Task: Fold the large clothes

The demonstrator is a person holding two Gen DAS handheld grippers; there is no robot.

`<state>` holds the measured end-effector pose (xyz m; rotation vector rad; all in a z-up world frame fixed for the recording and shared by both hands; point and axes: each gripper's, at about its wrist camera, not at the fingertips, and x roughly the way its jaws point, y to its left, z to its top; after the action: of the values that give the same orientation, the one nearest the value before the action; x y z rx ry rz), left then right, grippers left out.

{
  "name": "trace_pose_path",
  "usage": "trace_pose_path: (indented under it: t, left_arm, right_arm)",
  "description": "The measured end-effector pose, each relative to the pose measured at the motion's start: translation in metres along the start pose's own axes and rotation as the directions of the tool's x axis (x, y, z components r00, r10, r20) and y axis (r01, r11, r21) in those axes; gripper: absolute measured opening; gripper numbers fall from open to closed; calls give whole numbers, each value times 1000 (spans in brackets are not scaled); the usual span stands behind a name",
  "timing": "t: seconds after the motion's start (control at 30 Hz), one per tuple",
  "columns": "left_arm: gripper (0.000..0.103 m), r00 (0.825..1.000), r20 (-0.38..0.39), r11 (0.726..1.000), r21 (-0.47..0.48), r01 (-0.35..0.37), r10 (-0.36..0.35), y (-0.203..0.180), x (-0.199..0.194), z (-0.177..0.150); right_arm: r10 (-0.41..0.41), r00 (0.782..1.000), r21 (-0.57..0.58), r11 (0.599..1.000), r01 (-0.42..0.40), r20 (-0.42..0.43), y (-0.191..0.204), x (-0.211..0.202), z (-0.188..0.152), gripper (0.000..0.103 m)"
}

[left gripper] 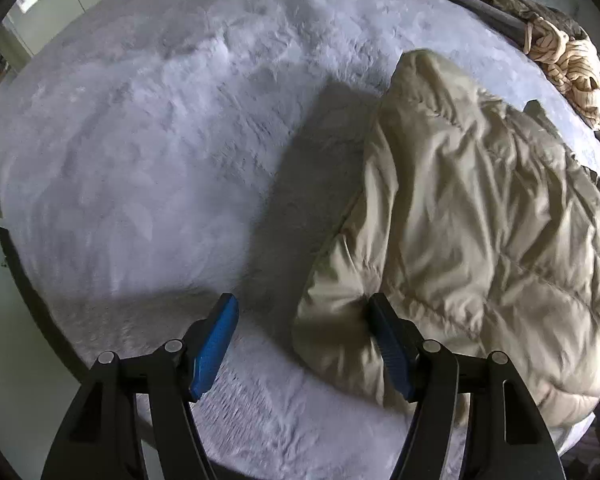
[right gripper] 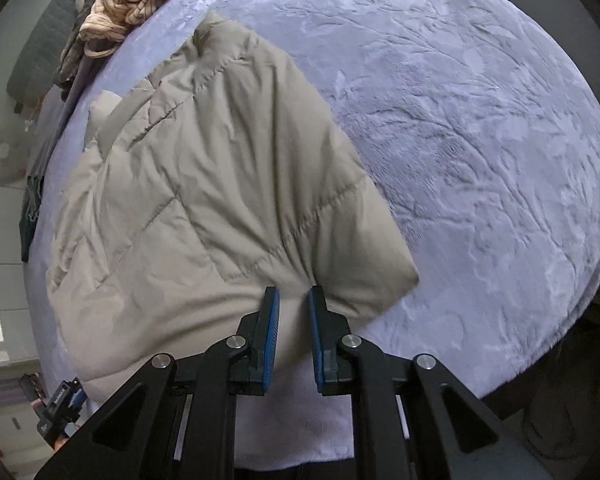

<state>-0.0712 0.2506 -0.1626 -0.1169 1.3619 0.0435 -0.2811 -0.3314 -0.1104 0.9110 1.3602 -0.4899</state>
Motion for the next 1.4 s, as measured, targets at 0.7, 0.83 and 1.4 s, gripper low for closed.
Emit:
trace_pose_path:
  t: [0.7,0.83,1.4]
  left_arm:
    - [91,998,30,996,76,45,-47,-12,-65,-33]
    - [101,996,68,992,117,41,-49,-13,-70,-20]
    - [101,993,-50,955,269,121,-112,-19,-37,33]
  right_arm:
    - [131,991,-189,973,-132,-19,64,-23,-25,19]
    - [149,989,-200,969,-146,2,87,-21,-24,19]
    - [92,995,-238,966,-97,-32,198,15,-45,60]
